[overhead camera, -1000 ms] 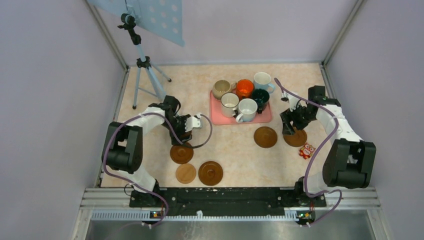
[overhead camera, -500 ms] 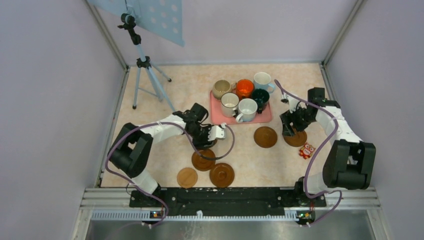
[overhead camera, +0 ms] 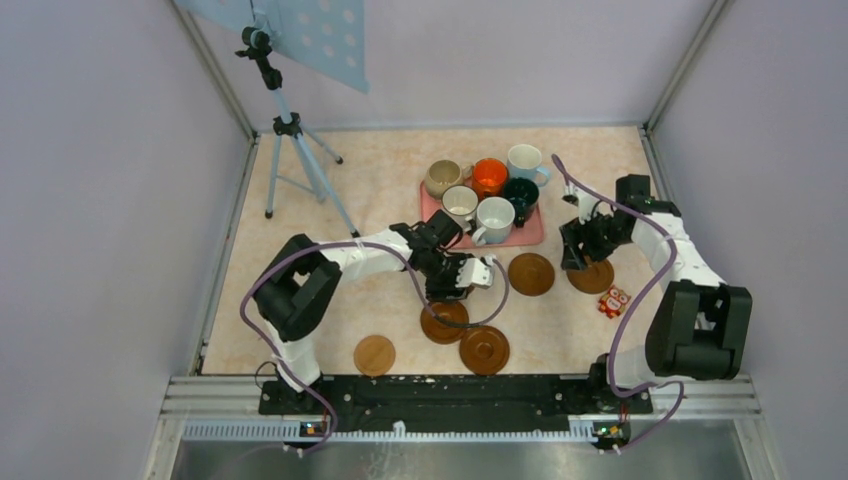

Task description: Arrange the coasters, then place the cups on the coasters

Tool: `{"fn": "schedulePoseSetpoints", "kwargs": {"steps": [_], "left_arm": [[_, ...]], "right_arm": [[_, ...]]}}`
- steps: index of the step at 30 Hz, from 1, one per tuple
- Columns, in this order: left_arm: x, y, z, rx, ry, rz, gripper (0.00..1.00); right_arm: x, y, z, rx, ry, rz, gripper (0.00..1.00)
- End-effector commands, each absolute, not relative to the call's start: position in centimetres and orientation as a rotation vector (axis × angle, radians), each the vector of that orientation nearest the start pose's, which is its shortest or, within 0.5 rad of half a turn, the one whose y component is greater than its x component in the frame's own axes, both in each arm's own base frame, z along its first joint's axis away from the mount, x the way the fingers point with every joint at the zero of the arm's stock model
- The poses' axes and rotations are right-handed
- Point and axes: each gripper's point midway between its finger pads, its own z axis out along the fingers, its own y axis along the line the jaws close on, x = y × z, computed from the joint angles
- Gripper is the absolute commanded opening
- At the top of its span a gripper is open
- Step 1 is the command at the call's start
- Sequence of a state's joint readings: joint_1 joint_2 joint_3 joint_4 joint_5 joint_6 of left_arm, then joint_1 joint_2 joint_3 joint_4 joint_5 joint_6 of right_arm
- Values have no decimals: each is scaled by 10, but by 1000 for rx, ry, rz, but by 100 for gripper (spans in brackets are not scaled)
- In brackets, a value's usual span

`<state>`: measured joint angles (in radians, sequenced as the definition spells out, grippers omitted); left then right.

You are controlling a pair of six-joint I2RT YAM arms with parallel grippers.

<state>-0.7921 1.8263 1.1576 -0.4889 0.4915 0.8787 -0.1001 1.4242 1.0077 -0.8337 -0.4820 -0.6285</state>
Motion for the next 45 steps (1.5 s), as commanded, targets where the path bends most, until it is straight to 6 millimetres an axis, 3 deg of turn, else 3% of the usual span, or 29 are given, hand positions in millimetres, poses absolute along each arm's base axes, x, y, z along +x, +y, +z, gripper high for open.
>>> {"fn": "schedulePoseSetpoints", "kwargs": {"steps": [1, 5, 8, 12, 18, 20, 25, 29, 34, 41, 45], "left_arm": [[224, -317, 30, -2710, -2136, 830, 66], [221, -309, 76, -2690, -2272, 977, 73], [206, -292, 94, -2683, -2341, 1031, 74], [188, -268, 85, -2578, -2500, 1025, 68], [207, -261, 91, -2362, -2964, 1051, 63], [203, -259, 93, -2345, -2989, 1098, 62], [198, -258, 93, -2528, -2913, 1124, 60], [194, -268, 93, -2695, -2790, 1143, 50], [186, -281, 82, -2939, -2594, 1047, 41], [187, -299, 71, -3105, -2482, 878, 39], [184, -299, 55, -3138, -2406, 789, 38]], "right_arm": [[287, 57, 121, -756, 2379, 558, 65], [291, 85, 145, -760, 2232, 593, 60], [287, 117, 154, -841, 2143, 600, 55], [283, 159, 152, -926, 2079, 625, 48], [281, 210, 138, -1059, 1972, 609, 38], [279, 220, 135, -1097, 1921, 591, 35], [276, 241, 127, -1187, 1784, 559, 27], [276, 263, 115, -1228, 1795, 594, 24], [275, 288, 98, -1264, 1818, 633, 19], [286, 304, 82, -1273, 1875, 644, 16], [285, 308, 71, -1307, 1890, 641, 15]]}}
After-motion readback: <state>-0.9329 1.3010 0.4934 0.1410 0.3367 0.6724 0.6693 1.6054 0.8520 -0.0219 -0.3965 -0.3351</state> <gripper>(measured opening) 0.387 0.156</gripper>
